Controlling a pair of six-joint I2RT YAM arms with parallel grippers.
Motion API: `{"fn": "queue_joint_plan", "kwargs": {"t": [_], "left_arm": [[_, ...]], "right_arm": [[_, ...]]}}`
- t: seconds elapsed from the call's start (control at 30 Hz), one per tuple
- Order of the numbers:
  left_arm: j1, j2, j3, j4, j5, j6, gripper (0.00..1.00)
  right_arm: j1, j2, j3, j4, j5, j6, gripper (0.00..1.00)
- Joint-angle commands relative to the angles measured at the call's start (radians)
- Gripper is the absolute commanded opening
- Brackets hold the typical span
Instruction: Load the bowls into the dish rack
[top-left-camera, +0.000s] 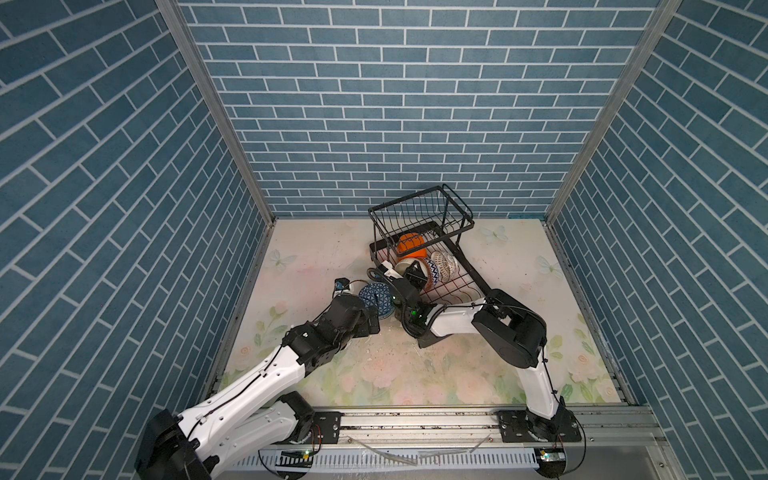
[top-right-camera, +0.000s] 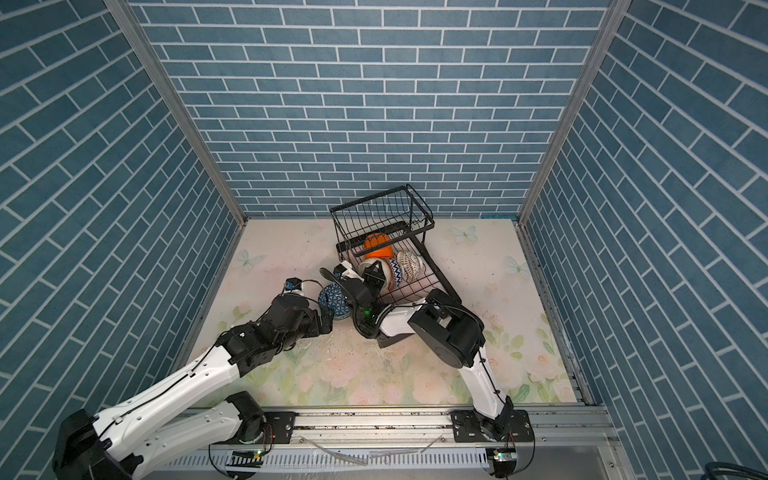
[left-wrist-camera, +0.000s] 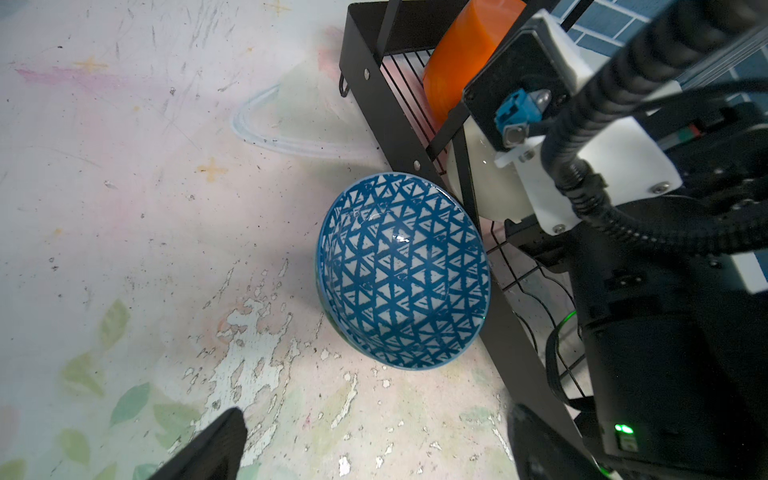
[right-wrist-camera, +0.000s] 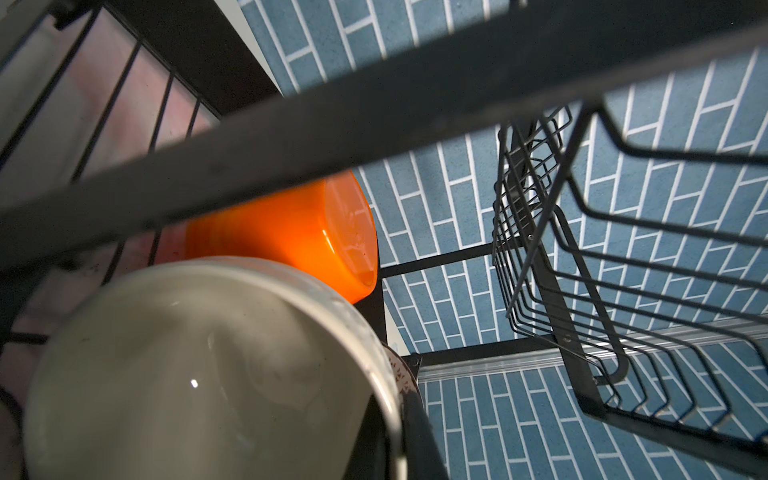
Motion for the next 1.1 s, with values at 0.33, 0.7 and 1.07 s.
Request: {"fn": "queue_joint_plan", "kwargs": {"t": [0.33, 0.7, 1.07], "left_arm": [[0.007, 0.020, 0.024, -0.004, 0.008, 0.000, 1.00], [0.007, 0.046, 0.061, -0.011, 0.015, 0.010, 1.00], [0.007, 0.048, 0.066, -0.011, 0.018, 0.010, 1.00]], "right_arm": [[0.029, 0.068, 0.059, 0.090, 0.071, -0.060, 0.00], [0.052, 0.121, 0.036, 0.159, 0.114, -0.100, 0.00], [0.090, 0.170, 0.053, 0.129, 0.118, -0.092, 0.00]]}}
